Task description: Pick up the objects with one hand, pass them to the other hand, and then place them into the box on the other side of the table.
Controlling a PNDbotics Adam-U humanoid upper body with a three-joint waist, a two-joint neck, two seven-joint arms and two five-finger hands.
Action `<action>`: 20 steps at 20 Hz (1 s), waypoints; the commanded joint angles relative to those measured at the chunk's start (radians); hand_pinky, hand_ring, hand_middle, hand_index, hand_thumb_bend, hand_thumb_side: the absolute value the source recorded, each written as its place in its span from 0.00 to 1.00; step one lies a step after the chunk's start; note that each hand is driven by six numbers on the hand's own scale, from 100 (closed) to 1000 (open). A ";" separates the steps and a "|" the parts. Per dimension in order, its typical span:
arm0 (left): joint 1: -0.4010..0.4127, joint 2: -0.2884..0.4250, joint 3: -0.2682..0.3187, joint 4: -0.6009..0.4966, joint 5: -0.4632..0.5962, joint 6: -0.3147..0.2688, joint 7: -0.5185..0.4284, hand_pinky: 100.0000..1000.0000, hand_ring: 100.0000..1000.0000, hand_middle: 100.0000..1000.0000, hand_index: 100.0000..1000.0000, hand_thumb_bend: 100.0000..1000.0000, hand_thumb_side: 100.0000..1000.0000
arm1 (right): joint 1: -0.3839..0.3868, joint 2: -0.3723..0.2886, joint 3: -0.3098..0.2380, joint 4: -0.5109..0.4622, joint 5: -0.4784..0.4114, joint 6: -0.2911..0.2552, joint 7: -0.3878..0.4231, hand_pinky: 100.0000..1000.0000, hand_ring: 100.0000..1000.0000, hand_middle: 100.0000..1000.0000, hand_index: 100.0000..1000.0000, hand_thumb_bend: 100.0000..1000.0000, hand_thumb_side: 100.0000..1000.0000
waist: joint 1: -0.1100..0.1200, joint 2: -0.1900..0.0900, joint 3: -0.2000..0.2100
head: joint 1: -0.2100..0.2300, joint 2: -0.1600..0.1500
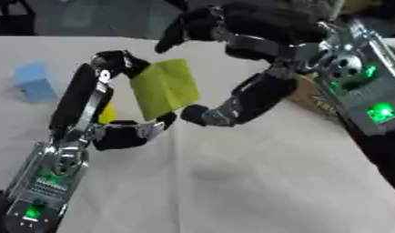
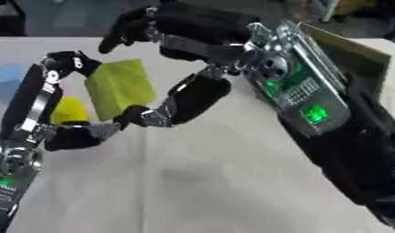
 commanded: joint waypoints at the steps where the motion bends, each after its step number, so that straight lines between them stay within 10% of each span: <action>1: -0.008 0.011 0.009 -0.007 -0.014 -0.007 0.005 0.60 0.44 0.35 0.48 0.00 0.00 | -0.015 0.000 -0.009 0.010 0.008 -0.009 -0.013 0.91 0.83 0.82 0.87 0.28 0.40 | -0.013 -0.042 -0.001 | -0.004 0.002; 20: -0.030 -0.001 0.020 -0.015 -0.056 -0.011 0.044 0.57 0.43 0.34 0.48 0.04 0.00 | -0.019 0.014 -0.002 0.045 -0.008 -0.071 0.038 0.92 0.83 0.82 0.89 0.42 0.40 | -0.017 -0.042 0.002 | 0.001 0.006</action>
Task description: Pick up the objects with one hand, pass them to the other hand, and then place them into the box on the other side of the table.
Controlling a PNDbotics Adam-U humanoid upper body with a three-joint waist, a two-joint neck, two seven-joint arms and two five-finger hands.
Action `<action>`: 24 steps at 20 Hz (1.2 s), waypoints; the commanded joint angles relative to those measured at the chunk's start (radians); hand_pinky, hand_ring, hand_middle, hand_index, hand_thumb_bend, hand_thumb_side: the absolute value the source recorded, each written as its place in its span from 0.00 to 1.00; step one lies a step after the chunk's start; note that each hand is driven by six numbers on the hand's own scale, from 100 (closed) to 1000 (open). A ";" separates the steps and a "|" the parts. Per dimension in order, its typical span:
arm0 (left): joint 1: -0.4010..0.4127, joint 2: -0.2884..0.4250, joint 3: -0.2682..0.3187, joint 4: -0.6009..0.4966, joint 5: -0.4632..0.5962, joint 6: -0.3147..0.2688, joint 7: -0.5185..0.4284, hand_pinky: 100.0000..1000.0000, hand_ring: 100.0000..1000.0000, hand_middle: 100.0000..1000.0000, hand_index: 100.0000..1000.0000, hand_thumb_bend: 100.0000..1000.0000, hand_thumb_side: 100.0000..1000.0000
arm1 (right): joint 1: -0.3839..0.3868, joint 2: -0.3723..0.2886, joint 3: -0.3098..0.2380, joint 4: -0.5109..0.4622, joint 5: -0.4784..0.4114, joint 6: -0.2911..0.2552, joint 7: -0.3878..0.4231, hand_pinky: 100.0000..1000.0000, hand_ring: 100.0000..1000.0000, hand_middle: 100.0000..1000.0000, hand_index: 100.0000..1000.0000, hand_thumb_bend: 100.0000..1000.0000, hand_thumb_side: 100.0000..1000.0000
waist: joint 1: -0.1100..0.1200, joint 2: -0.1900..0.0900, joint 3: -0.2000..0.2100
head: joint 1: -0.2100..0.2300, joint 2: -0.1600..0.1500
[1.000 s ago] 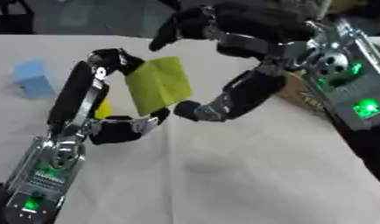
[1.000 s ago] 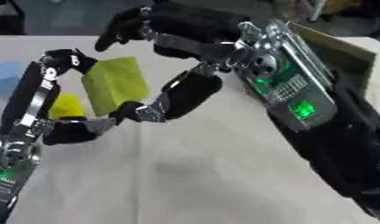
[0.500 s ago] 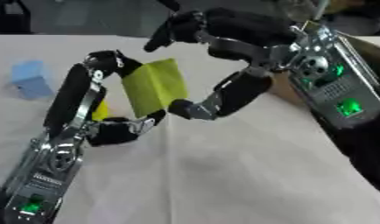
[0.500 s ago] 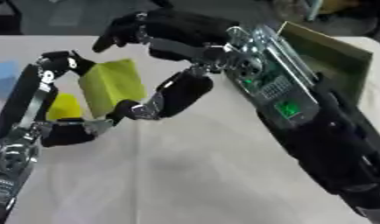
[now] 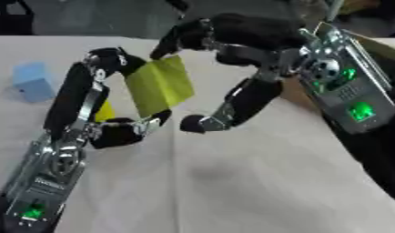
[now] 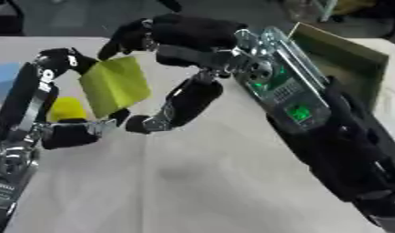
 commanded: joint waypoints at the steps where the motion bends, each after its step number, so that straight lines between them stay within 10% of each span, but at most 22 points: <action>1: -0.020 0.001 0.012 -0.022 -0.006 -0.012 0.012 0.57 0.43 0.33 0.48 0.04 0.00 | -0.018 -0.003 -0.006 0.000 -0.004 -0.006 0.004 0.91 0.83 0.82 0.89 0.42 0.40 | -0.015 -0.043 -0.001 | 0.000 0.002; 24: -0.004 -0.004 0.011 -0.009 -0.058 -0.053 0.064 0.54 0.42 0.32 0.47 0.06 0.00 | -0.057 0.052 0.013 0.131 0.062 -0.031 -0.038 0.90 0.83 0.82 0.87 0.44 0.29 | -0.023 -0.052 -0.016 | 0.006 0.007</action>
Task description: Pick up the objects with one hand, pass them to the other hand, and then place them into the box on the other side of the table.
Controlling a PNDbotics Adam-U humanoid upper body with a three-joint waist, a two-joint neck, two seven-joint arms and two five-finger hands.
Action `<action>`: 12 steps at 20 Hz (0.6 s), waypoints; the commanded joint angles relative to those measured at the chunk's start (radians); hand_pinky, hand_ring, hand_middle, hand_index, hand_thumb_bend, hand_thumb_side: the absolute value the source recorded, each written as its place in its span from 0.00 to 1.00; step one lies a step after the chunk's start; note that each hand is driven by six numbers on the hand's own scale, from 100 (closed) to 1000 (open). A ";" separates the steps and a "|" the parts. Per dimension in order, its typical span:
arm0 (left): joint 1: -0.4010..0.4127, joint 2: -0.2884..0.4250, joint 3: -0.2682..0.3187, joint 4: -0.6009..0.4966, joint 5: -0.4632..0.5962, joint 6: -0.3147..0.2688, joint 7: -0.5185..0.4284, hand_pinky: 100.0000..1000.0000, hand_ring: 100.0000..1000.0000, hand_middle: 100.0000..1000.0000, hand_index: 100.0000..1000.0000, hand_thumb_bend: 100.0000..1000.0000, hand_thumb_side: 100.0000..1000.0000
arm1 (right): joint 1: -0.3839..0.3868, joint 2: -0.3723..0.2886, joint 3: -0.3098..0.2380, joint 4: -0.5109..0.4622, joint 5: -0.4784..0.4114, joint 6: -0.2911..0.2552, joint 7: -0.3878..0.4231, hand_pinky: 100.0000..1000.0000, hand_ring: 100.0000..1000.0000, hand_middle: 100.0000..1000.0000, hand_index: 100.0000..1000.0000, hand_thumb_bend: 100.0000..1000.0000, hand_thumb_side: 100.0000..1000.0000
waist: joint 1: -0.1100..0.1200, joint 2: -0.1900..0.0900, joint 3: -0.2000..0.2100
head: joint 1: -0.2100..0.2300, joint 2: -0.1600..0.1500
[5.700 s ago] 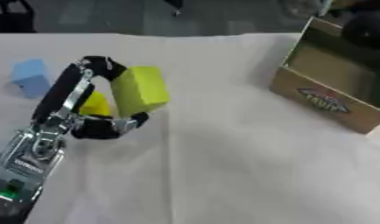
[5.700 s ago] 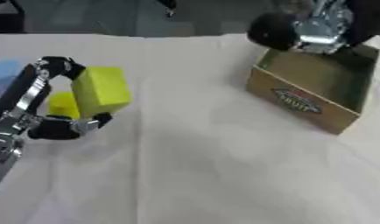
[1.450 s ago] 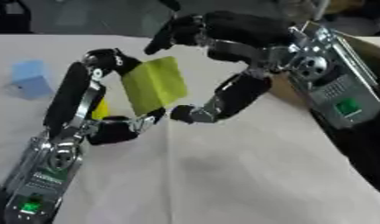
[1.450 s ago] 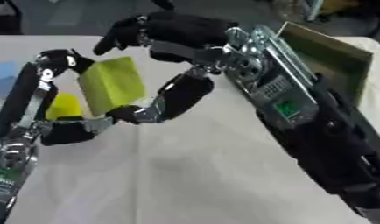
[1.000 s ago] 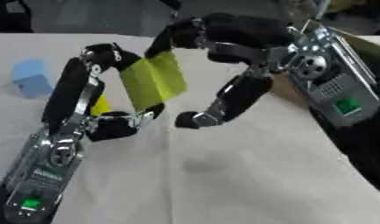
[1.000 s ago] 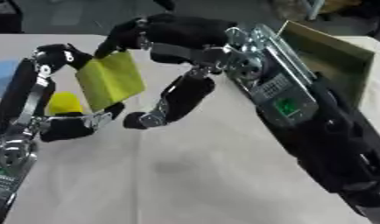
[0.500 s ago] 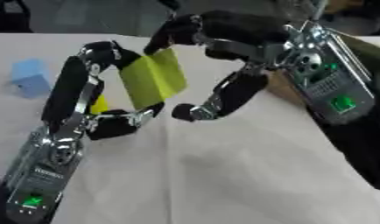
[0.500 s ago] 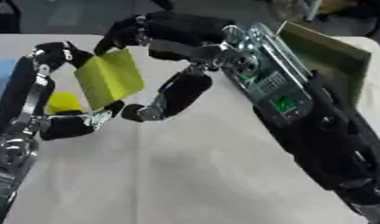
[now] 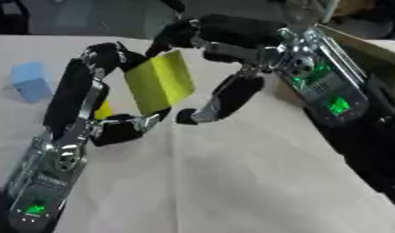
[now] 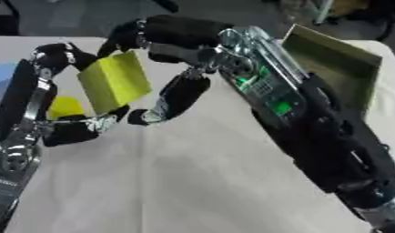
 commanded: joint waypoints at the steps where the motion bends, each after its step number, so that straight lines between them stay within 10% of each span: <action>1: -0.009 0.001 0.007 -0.017 0.004 -0.004 0.013 0.54 0.42 0.32 0.46 0.06 0.00 | -0.022 -0.002 -0.005 0.009 0.007 -0.011 -0.001 0.90 0.83 0.81 0.86 0.44 0.29 | -0.012 -0.040 -0.001 | 0.001 0.002; 12: -0.009 0.001 0.006 -0.022 0.048 -0.033 0.051 0.53 0.41 0.31 0.46 0.05 0.00 | -0.030 0.010 -0.005 0.032 -0.005 0.001 -0.036 0.87 0.79 0.77 0.80 0.42 0.22 | -0.013 -0.042 -0.004 | 0.000 0.002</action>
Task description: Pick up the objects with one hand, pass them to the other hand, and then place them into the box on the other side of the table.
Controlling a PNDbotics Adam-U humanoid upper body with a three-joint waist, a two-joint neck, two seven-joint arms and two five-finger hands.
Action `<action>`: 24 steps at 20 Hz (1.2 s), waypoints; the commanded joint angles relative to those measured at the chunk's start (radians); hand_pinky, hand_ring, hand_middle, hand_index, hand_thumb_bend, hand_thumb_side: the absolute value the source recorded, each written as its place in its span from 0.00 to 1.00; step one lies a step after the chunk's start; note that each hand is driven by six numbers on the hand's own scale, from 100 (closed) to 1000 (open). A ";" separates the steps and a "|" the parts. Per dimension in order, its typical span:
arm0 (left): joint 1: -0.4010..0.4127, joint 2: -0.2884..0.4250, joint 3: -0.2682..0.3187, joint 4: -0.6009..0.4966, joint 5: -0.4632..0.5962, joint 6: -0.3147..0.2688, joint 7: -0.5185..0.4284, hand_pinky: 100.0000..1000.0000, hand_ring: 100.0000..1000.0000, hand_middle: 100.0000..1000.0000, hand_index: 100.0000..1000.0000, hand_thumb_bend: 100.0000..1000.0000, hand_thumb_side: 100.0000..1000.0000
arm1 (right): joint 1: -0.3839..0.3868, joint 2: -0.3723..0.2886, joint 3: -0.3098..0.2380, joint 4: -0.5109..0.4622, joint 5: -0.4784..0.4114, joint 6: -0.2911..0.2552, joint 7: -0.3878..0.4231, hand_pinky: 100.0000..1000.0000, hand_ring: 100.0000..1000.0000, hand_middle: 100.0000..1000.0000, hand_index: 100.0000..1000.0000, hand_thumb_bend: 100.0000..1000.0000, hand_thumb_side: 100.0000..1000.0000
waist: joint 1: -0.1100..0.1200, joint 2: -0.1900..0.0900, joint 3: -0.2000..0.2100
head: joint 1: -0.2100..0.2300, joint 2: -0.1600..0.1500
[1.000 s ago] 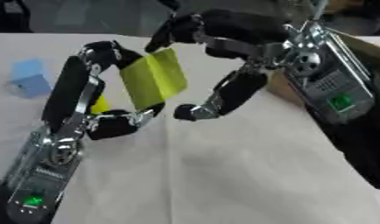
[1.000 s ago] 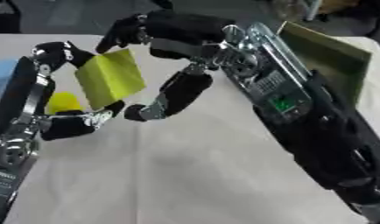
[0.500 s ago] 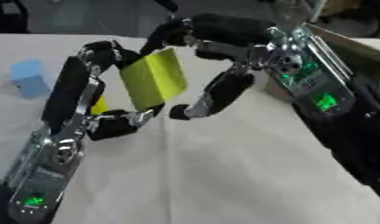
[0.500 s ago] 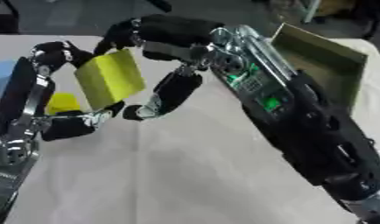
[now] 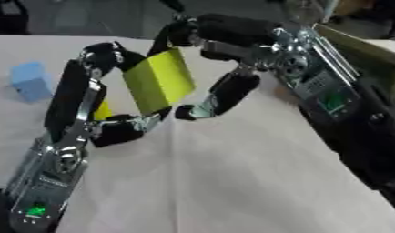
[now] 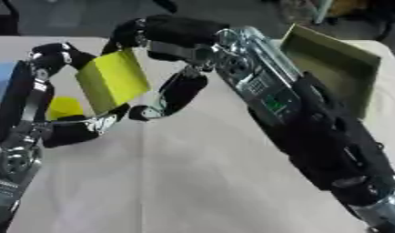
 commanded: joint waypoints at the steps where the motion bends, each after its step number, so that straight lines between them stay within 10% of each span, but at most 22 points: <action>1: -0.014 0.003 0.006 -0.021 0.015 -0.007 0.011 0.53 0.41 0.31 0.46 0.05 0.00 | -0.018 -0.002 -0.005 0.003 -0.006 0.008 -0.018 0.87 0.79 0.76 0.79 0.41 0.21 | -0.012 -0.041 -0.001 | 0.000 0.001; 24: -0.018 -0.009 0.007 -0.005 0.024 0.015 0.002 0.52 0.41 0.31 0.46 0.04 0.00 | -0.017 -0.015 -0.002 -0.025 -0.090 0.052 -0.058 0.85 0.76 0.66 0.71 0.29 0.11 | -0.010 -0.036 0.004 | 0.001 -0.009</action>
